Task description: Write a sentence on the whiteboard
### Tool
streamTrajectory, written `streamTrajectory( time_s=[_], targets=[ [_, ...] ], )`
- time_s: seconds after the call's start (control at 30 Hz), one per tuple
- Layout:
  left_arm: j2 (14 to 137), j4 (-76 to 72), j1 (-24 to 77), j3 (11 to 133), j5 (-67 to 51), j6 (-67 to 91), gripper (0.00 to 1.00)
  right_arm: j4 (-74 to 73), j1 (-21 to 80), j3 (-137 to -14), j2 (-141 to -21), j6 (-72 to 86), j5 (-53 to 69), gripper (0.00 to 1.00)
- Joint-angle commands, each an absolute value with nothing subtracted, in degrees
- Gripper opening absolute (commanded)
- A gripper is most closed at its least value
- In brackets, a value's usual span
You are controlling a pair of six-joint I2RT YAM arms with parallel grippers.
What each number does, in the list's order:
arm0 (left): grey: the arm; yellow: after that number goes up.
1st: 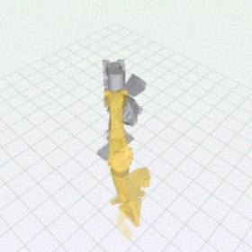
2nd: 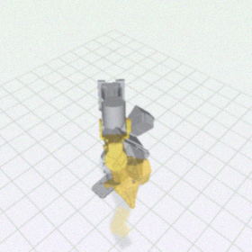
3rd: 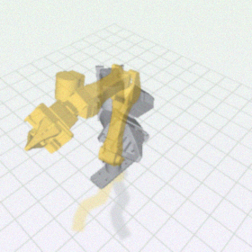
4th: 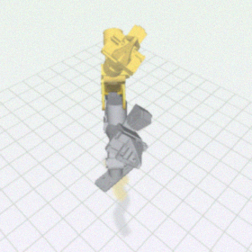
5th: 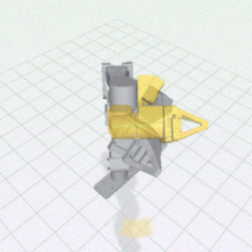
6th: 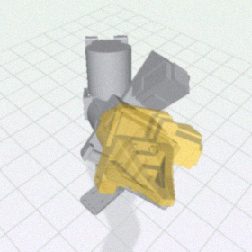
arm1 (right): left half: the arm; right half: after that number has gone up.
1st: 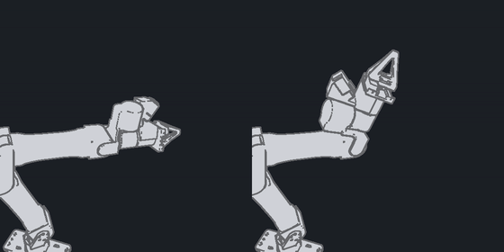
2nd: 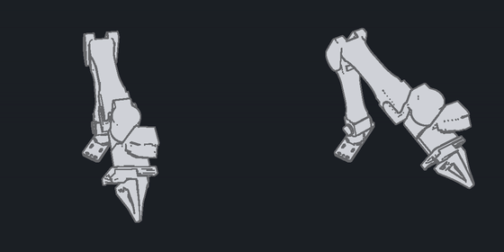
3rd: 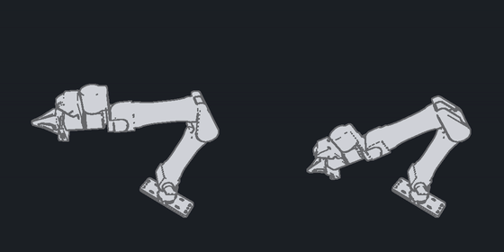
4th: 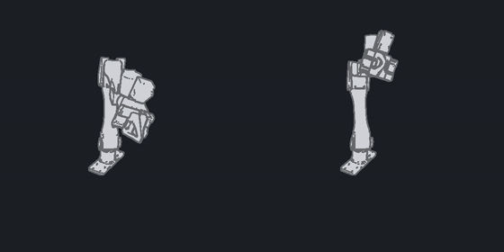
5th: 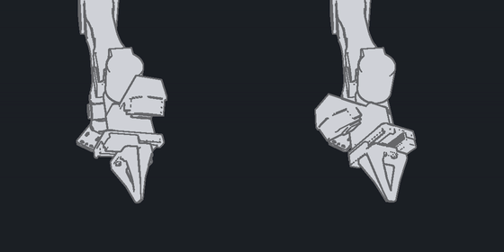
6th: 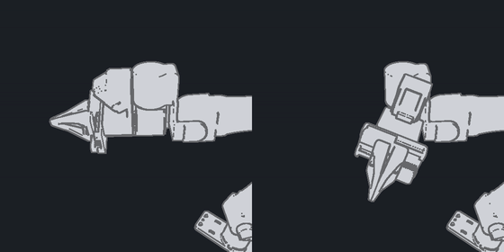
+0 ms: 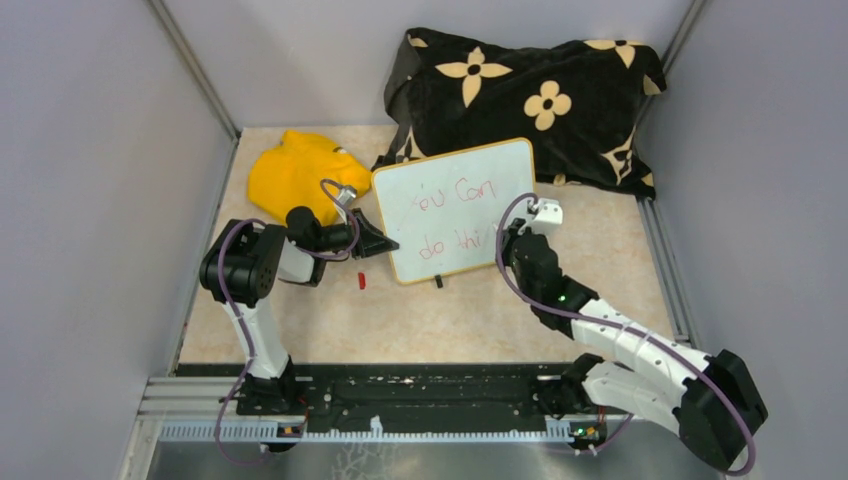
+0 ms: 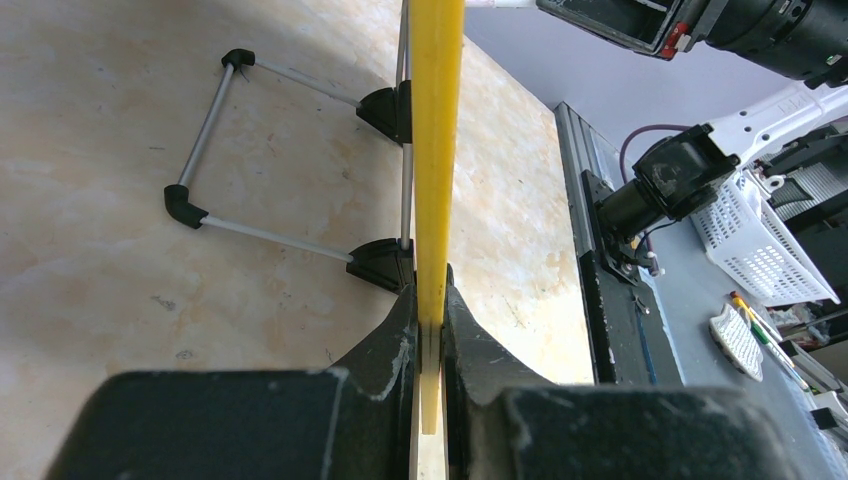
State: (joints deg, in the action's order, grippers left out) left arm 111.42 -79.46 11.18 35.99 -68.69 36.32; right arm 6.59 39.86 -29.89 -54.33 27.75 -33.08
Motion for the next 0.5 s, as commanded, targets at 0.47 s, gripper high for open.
streamTrajectory(
  time_s=[0.47],
  targets=[
    [111.36,-76.52,11.95,36.45,-69.35,35.15,0.00,11.51,38.02,-31.34,-57.81,29.36,-30.93,0.00]
  ],
)
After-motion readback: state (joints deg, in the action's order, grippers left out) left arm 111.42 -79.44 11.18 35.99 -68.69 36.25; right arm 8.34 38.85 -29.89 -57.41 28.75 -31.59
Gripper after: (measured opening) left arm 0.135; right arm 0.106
